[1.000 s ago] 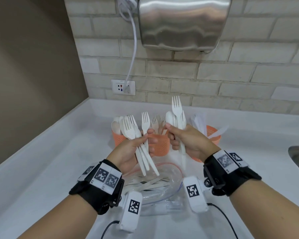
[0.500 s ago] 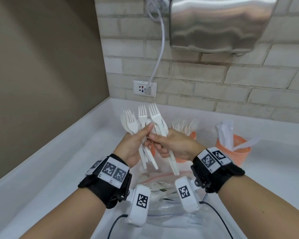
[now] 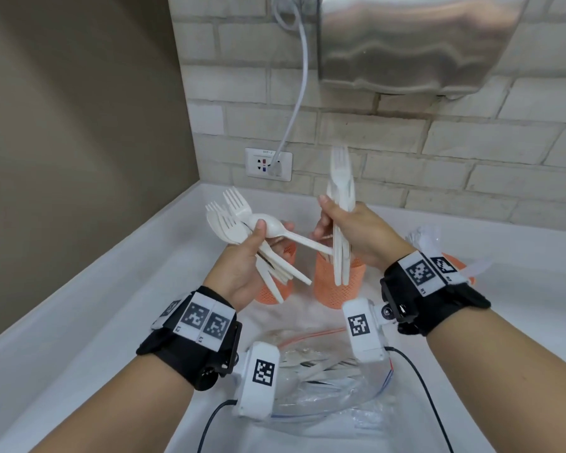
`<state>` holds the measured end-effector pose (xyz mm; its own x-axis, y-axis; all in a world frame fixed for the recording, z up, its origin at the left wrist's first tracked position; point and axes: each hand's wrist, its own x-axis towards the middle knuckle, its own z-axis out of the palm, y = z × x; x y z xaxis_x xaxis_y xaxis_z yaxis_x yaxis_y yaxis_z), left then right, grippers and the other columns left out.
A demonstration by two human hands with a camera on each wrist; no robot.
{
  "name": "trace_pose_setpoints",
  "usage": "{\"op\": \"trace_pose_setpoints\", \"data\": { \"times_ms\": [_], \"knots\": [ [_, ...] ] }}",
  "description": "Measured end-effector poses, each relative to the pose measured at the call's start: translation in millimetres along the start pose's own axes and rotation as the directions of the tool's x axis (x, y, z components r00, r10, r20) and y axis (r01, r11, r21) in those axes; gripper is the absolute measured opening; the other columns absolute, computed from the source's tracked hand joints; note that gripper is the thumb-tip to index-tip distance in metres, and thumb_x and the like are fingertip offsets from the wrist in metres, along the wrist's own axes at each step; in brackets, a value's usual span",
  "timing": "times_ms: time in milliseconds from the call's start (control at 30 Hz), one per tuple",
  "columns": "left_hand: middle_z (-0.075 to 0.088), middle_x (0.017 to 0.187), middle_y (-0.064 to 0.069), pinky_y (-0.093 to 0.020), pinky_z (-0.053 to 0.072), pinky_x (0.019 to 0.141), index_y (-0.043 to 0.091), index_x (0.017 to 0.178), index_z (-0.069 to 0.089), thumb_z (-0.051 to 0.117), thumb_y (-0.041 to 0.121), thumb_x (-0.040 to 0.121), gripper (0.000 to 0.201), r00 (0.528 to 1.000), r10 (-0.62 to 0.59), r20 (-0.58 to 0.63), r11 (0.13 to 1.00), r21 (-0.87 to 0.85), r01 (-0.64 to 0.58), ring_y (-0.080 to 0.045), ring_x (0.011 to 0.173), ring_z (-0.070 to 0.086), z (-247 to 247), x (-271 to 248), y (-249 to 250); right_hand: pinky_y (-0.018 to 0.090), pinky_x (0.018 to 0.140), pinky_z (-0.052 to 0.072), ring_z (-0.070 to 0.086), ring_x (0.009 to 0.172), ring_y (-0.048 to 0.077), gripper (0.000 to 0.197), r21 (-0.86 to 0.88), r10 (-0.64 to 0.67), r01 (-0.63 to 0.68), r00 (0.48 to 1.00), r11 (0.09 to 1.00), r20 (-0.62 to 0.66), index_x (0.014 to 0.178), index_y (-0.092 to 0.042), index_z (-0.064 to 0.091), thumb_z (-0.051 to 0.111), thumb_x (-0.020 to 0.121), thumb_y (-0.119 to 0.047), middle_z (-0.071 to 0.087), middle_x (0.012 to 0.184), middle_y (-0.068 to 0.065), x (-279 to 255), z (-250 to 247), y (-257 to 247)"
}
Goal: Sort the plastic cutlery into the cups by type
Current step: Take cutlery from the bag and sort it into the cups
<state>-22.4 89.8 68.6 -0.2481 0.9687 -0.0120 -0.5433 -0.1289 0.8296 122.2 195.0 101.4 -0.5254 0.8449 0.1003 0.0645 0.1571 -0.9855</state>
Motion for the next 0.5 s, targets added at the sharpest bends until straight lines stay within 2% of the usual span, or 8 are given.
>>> {"op": "trace_pose_setpoints", "data": {
  "times_ms": [33,100,167,200,300,367,433,500],
  "knots": [
    [0.058,0.115,-0.017,-0.04,0.048,0.093,0.004,0.108,0.05,0.039,0.027,0.098,0.028,1.0,0.004,0.009,1.0,-0.015,-0.004,-0.031,0.11,0.058,-2.7,0.0,2.0,0.039,0.073,0.055,0.06,0.053,0.02,0.04,0.127,0.001,0.006,0.999,0.992,-0.05,0.064,-0.011,0.052,0.05,0.093,-0.038,0.056,0.051,0.003,2.4,-0.1,1.8],
    [0.057,0.1,-0.014,-0.032,0.054,0.076,0.006,0.102,0.049,0.035,0.031,0.099,0.029,0.999,0.021,0.036,1.0,-0.02,-0.021,-0.024,0.093,0.062,-5.7,-0.7,3.7,0.034,0.059,0.052,0.046,0.039,0.012,0.036,0.261,-0.069,0.127,0.973,0.957,-0.222,0.064,-0.012,0.049,0.053,0.093,-0.034,0.044,0.04,-0.006,7.4,-4.1,3.2],
    [0.053,0.083,-0.008,-0.032,0.053,0.072,0.008,0.084,0.052,0.034,0.03,0.098,0.032,0.997,0.047,0.063,0.999,0.0,-0.047,-0.019,0.079,0.058,-3.5,-3.9,2.7,0.026,0.05,0.044,0.037,0.038,0.008,0.034,0.234,-0.166,0.261,0.918,0.937,-0.359,0.065,-0.015,0.047,0.053,0.093,-0.032,0.038,0.04,-0.011,11.2,-7.8,4.4],
    [0.053,0.075,-0.006,-0.034,0.051,0.071,0.009,0.075,0.053,0.037,0.029,0.097,0.033,0.997,0.057,0.06,0.998,0.004,-0.057,-0.018,0.074,0.056,-2.5,-4.4,1.1,0.025,0.051,0.043,0.038,0.039,0.006,0.033,0.172,-0.203,0.29,0.896,0.941,-0.396,0.065,-0.015,0.048,0.052,0.093,-0.031,0.039,0.043,-0.011,12.6,-8.8,6.8],
    [0.053,0.064,0.0,-0.028,0.052,0.057,0.012,0.072,0.056,0.046,0.021,0.095,0.026,0.996,0.026,0.08,0.998,0.048,-0.03,-0.012,0.057,0.054,-1.6,-5.0,-2.4,0.026,0.061,0.046,0.048,0.046,0.002,0.025,-0.053,-0.226,0.223,0.895,0.973,-0.385,0.075,-0.013,0.055,0.055,0.092,-0.032,0.048,0.056,-0.004,16.4,-10.7,23.9],
    [0.054,0.064,0.002,-0.026,0.051,0.056,0.012,0.08,0.055,0.051,0.017,0.092,0.014,0.992,-0.033,0.126,0.995,0.096,0.021,-0.01,0.053,0.053,-3.7,-5.0,-3.9,0.024,0.066,0.045,0.054,0.059,0.003,0.018,-0.086,-0.196,0.178,0.929,0.98,-0.313,0.093,-0.011,0.054,0.06,0.089,-0.028,0.053,0.068,-0.003,16.5,-11.1,38.1],
    [0.054,0.061,0.002,-0.026,0.052,0.059,0.011,0.082,0.057,0.058,0.019,0.084,0.008,0.982,-0.092,0.166,0.982,0.176,0.062,-0.01,0.054,0.053,-6.5,-6.0,-5.4,0.02,0.069,0.047,0.059,0.073,0.008,0.024,-0.092,-0.177,0.157,0.94,0.983,-0.293,0.108,-0.018,0.048,0.06,0.089,-0.025,0.058,0.082,-0.001,16.1,-12.4,49.5],
    [0.054,0.06,0.0,-0.025,0.051,0.057,0.009,0.083,0.062,0.061,0.022,0.079,0.014,0.976,-0.121,0.179,0.963,0.259,0.072,-0.013,0.057,0.055,-9.2,-6.7,-7.6,0.021,0.07,0.046,0.059,0.074,0.012,0.01,-0.169,-0.187,0.14,0.935,0.976,-0.302,0.104,-0.019,0.049,0.049,0.095,-0.021,0.06,0.081,0.002,16.3,-11.7,55.1]
  ]
}}
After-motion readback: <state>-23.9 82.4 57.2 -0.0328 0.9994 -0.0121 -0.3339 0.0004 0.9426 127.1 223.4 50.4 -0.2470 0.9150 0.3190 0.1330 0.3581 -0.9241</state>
